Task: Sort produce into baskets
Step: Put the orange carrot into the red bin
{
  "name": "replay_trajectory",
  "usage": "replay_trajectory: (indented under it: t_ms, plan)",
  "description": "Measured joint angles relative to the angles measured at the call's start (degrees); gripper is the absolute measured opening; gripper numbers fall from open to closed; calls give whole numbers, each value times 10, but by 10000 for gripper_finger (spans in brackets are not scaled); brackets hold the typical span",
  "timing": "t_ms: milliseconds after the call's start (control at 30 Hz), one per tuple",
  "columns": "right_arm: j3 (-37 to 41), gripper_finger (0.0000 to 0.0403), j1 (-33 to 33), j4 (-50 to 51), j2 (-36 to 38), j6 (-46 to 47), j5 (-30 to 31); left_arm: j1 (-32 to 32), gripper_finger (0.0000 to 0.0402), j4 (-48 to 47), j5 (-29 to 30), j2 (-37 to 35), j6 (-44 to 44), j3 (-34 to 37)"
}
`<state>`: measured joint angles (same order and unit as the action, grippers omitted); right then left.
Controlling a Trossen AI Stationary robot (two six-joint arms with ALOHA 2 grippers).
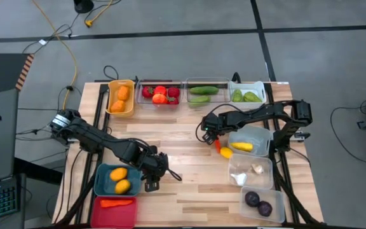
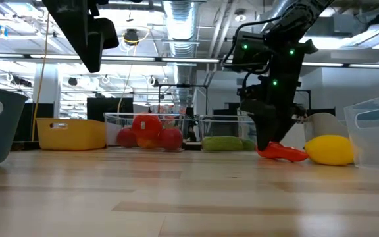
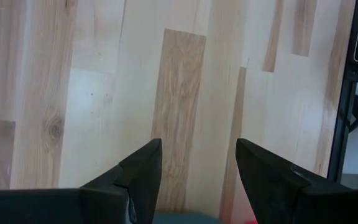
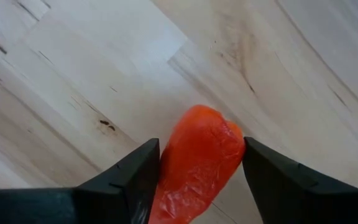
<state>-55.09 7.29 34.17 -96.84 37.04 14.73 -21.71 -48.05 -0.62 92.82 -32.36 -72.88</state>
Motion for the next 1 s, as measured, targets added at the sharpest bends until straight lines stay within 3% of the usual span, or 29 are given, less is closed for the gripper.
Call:
replay_trajectory:
  t_ms: [233,800,1000]
  plan:
    - [0,217,0,0,0,0,0,0,192,0,0,0,0,0]
    - [0,215,-2,-45,48,-1,-15,2,192,0,0,0,-2,0]
    - [0,215,-7,-132,88,-2,-15,2,192,12,82,0,4,0]
